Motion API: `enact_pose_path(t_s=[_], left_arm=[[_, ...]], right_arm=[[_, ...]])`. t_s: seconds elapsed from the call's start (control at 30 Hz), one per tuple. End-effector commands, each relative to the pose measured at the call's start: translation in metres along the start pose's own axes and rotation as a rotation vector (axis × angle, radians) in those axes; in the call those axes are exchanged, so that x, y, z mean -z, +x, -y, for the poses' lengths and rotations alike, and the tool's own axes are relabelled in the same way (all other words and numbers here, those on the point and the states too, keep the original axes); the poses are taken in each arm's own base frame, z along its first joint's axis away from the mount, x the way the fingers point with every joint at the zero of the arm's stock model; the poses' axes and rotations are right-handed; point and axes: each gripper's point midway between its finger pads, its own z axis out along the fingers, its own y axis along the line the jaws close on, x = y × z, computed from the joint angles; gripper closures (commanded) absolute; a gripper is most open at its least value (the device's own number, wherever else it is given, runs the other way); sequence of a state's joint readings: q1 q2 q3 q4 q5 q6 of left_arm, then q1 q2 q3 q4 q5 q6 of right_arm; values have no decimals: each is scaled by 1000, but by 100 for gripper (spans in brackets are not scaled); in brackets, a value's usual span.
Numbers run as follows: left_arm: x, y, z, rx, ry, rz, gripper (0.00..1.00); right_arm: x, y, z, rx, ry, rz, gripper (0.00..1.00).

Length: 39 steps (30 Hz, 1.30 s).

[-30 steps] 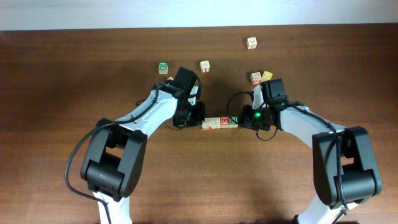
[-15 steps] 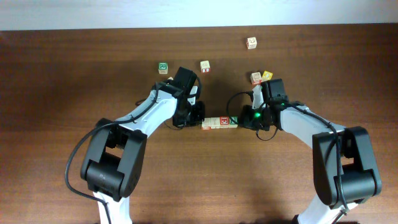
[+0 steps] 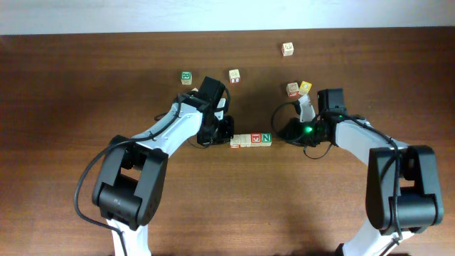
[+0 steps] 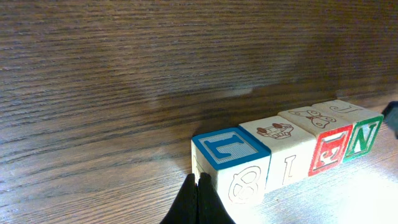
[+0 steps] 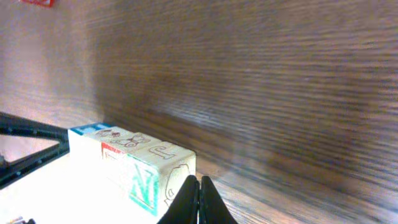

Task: Rotate 4 blocks

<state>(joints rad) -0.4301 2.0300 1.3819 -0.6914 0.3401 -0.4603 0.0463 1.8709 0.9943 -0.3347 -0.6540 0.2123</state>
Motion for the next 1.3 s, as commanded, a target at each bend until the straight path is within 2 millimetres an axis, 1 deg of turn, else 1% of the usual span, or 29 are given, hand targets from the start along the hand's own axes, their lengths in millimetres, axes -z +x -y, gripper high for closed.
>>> enact_pose_path(t_s=[0.0, 0.1, 0.43, 0.77, 1.03, 1.27], left_arm=[[-5, 4, -4, -14, -5, -17, 100], [-5, 4, -4, -13, -5, -16, 100], [-5, 4, -4, -13, -5, -16, 100], [-5, 4, -4, -14, -5, -17, 100], [-5, 4, -3, -14, -5, -16, 100], [-5, 4, -4, -14, -5, -17, 100]], right_arm=[[-16, 16, 2, -10, -50, -62, 96], [-19, 16, 1, -14, -78, -68, 96], [-16, 12, -6, 23, -145, -53, 96], [-17, 13, -8, 24, -153, -57, 96], [-13, 14, -24, 29, -251, -66, 96], [-6, 11, -34, 32, -280, -60, 95]])
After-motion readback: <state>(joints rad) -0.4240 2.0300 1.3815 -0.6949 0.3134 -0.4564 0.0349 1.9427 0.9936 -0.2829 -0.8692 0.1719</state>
